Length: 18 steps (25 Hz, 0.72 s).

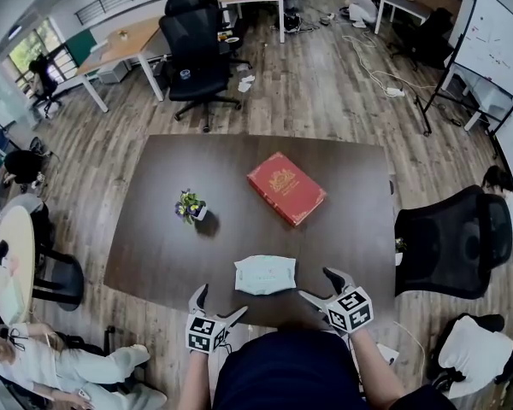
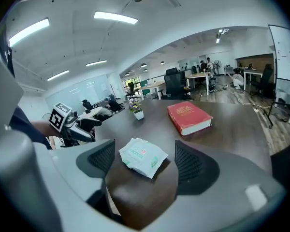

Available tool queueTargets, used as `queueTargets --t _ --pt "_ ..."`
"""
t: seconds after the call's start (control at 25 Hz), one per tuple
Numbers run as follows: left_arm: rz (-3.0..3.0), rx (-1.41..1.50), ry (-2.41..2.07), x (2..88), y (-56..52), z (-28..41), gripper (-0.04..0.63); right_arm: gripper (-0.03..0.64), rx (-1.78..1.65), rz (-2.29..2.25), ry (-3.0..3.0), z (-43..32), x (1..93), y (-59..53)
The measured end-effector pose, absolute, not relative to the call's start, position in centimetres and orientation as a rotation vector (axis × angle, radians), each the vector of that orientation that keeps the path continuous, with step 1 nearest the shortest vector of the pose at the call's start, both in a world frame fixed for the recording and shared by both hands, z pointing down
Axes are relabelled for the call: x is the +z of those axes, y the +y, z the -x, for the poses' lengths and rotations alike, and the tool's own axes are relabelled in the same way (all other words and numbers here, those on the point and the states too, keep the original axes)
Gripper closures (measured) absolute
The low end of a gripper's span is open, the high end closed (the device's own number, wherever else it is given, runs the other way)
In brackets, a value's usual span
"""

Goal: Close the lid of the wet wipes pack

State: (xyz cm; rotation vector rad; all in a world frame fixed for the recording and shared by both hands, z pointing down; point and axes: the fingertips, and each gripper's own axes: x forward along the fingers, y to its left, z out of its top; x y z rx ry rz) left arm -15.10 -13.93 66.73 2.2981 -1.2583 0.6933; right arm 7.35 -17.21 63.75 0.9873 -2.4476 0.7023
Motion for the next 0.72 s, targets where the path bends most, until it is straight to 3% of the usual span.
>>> queueTargets --t 0.72 --pt "-2.289 0.566 -1.233 65.3 -13.4 15.2 0.040 0.233 0.761 -0.961 -2.418 -6.5 64.3 -15.4"
